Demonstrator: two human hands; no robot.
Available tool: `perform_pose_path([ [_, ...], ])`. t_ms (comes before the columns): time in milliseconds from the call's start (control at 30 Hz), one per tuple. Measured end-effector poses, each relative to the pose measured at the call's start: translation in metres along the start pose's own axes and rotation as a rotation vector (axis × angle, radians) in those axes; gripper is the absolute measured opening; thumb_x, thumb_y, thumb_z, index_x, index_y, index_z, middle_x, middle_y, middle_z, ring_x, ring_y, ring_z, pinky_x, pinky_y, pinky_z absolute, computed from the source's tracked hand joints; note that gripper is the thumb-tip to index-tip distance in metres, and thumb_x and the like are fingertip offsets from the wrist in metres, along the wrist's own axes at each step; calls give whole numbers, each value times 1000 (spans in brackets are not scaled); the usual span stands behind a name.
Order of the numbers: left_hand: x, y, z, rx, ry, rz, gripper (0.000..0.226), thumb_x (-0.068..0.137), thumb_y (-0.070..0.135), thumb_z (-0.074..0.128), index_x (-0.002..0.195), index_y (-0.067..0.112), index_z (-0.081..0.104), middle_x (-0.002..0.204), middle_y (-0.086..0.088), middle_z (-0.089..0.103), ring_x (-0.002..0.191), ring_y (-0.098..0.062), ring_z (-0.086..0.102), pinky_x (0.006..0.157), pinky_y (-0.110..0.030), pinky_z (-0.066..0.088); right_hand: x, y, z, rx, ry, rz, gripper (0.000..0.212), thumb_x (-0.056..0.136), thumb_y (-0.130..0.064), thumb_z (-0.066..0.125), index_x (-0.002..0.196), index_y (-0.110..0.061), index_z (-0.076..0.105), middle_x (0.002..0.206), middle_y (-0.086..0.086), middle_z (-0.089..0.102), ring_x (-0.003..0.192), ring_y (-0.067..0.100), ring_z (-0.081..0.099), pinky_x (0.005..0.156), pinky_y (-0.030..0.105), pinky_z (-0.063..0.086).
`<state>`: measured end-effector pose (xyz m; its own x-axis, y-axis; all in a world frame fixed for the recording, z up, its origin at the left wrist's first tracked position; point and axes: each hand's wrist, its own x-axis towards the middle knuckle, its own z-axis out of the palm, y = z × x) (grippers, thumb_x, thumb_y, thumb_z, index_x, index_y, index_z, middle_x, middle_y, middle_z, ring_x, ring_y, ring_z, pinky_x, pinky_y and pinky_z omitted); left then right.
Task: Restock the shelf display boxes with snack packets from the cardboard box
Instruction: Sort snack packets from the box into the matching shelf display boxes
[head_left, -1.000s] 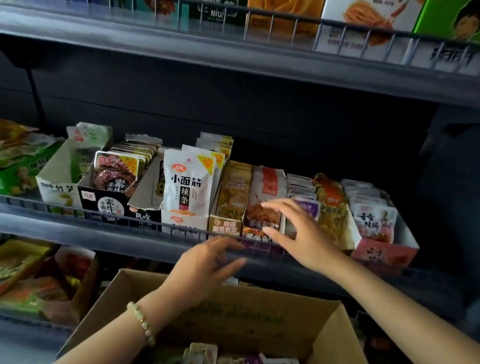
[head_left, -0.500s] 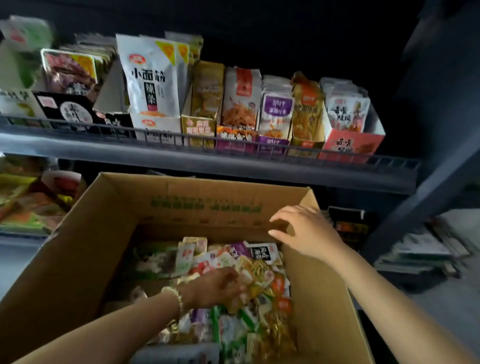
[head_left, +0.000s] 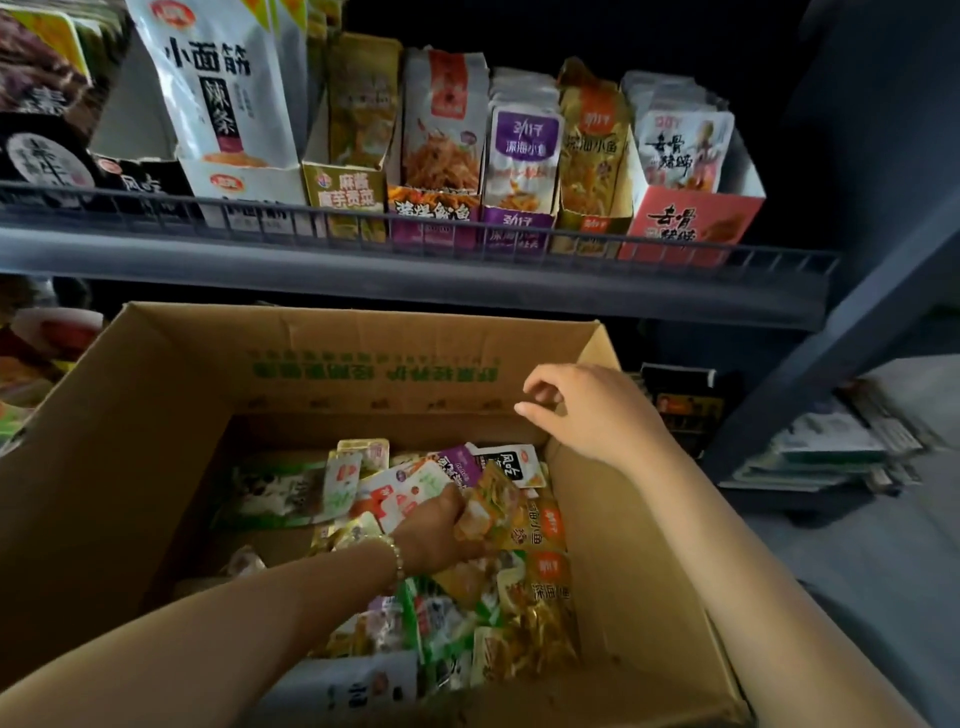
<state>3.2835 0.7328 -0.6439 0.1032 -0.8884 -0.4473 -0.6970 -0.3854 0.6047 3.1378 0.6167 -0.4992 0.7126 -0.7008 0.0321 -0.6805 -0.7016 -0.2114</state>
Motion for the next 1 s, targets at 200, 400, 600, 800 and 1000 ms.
perform_pose_path([
  [200, -20, 14, -22, -125, -63, 177, 27, 93, 43, 55, 77, 22, 52, 72, 7, 53, 62, -3, 49, 55, -12, 36, 4, 3, 2, 29, 14, 19, 29, 92, -48, 54, 111, -28, 61, 94, -14, 64, 86, 6, 59, 67, 21, 42],
  [400, -15, 42, 40, 29, -211, 93, 36, 88, 36, 66, 111, 9, 58, 104, -5, 61, 96, -18, 59, 75, -23, 47, 3, 2, 3, 22, 15, 29, 28, 92, -47, 54, 111, -27, 61, 89, -15, 60, 82, 5, 58, 66, 19, 41],
  [600, 5, 33, 52, -208, -189, 18, 79, 75, 21, 81, 136, 11, 32, 128, -7, 57, 121, -25, 55, 102, -37, 47, 3, 1, 0, 21, 18, 18, 29, 93, -47, 53, 112, -27, 61, 93, -13, 64, 82, 5, 58, 64, 19, 41],
  [800, -17, 28, -17, -415, -240, -27, 32, 83, 10, 73, 113, 6, 63, 112, -8, 69, 101, -20, 68, 87, -35, 57, 1, 1, 0, 66, 28, 30, 30, 93, -49, 52, 113, -28, 60, 88, -17, 59, 82, 2, 58, 68, 18, 46],
  [1000, -81, 46, -121, -540, 48, 127, 22, 82, 10, 71, 100, 16, 61, 85, 0, 75, 73, -5, 71, 58, -14, 53, 2, -15, -9, 257, -101, 92, 38, 93, -58, 41, 113, -31, 59, 103, -17, 61, 93, 6, 60, 81, 30, 53],
])
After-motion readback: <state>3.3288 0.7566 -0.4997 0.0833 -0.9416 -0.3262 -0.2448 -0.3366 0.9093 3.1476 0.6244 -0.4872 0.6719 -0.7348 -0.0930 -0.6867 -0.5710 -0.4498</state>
